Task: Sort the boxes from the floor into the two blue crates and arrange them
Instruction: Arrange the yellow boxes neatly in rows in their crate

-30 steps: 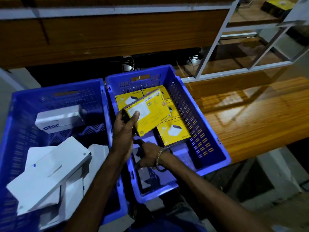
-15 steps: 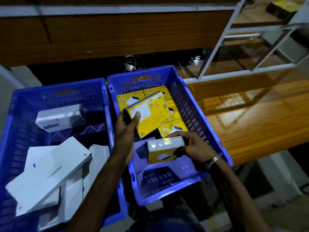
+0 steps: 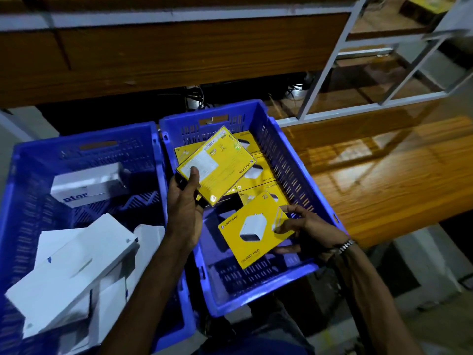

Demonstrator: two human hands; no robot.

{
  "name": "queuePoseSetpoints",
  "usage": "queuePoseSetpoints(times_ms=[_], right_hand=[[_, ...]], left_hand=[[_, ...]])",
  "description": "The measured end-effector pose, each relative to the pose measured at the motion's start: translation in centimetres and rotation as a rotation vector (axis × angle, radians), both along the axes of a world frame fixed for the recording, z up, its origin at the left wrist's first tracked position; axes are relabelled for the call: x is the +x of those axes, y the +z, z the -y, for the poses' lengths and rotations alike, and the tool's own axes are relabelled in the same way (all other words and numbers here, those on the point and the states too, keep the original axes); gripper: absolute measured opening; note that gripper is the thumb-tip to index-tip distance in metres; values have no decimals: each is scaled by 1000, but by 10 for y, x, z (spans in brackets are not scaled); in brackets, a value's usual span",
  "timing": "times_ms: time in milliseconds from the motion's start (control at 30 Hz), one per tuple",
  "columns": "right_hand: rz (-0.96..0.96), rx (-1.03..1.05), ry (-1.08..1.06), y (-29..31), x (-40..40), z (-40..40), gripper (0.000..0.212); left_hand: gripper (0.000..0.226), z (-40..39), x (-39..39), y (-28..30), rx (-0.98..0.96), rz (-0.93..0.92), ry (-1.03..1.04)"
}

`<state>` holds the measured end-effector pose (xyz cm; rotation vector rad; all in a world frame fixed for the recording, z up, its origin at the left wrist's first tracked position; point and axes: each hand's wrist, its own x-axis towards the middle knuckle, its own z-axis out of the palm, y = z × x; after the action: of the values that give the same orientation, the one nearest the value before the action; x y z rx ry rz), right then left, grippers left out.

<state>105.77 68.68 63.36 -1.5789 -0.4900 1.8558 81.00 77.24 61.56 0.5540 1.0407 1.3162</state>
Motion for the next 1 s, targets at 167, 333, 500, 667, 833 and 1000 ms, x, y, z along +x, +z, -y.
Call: queuePoseSetpoints(times_ms=[167, 333, 500, 667, 833, 1000], right_hand=[[-153, -56, -6, -10, -18, -2, 37], [-21, -128, -13, -5, -39, -5, 4], [-165, -79, -263, -8, -42, -16, 8], [-297, -52, -316, -7, -28, -8, 15], [-213, 19, -212, -15, -33, -1, 44], [-307, -1, -173, -7, -43, 2, 13]], left_hand=[[13, 3, 1, 1, -1, 22, -26], [19, 3, -1, 2, -3, 48, -17], [20, 4, 0, 7, -30, 38, -23], [89, -1, -8, 11, -96, 212, 68], [55, 1, -5, 10, -115, 203, 43], [30, 3, 0, 8, -86, 136, -7]])
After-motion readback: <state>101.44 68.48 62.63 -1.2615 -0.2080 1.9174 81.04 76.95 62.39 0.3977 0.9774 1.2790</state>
